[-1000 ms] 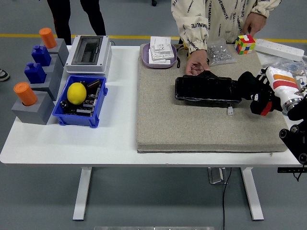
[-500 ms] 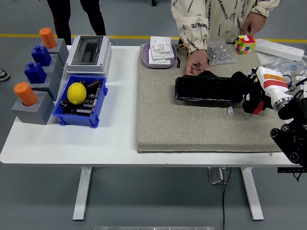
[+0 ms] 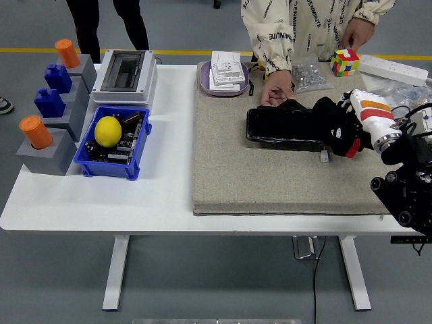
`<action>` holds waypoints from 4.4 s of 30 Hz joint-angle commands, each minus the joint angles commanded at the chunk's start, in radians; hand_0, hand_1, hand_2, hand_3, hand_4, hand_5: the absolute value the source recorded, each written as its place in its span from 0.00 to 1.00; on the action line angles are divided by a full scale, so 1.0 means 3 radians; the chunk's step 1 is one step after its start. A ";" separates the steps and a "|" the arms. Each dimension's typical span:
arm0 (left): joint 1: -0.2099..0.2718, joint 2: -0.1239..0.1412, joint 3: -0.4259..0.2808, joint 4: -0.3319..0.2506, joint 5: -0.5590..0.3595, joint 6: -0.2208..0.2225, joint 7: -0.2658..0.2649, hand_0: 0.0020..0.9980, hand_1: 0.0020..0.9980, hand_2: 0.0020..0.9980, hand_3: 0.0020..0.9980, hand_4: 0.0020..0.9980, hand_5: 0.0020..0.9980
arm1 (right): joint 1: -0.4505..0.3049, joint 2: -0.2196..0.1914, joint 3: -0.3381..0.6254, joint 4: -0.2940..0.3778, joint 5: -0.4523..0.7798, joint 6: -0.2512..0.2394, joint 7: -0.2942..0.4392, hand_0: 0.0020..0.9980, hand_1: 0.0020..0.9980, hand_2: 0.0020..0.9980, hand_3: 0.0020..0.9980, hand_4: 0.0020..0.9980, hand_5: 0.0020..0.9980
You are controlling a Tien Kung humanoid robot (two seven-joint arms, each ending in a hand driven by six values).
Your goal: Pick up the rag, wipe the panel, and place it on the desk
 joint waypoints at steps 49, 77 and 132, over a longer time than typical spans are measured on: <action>-0.0018 0.0019 0.0008 0.0000 -0.0002 0.0001 0.0005 0.64 0.69 0.73 0.56 0.60 0.47 | 0.0248 0.0443 -0.0388 -0.0088 0.0035 -0.0001 0.0004 0.20 0.32 0.39 0.39 0.97 0.01; -0.0030 0.0027 0.0015 0.0000 0.0004 0.0000 0.0007 0.65 0.69 0.74 0.57 0.60 0.47 | 0.0329 0.0626 -0.0570 -0.0092 0.0070 0.0004 0.0007 0.20 0.32 0.39 0.39 0.97 0.01; 0.0001 0.0010 -0.0010 0.0000 0.0003 0.0000 0.0001 0.65 0.69 0.74 0.56 0.60 0.47 | 0.0074 0.0094 -0.0211 -0.0246 0.0015 0.0023 0.0003 0.20 0.32 0.39 0.39 0.97 0.01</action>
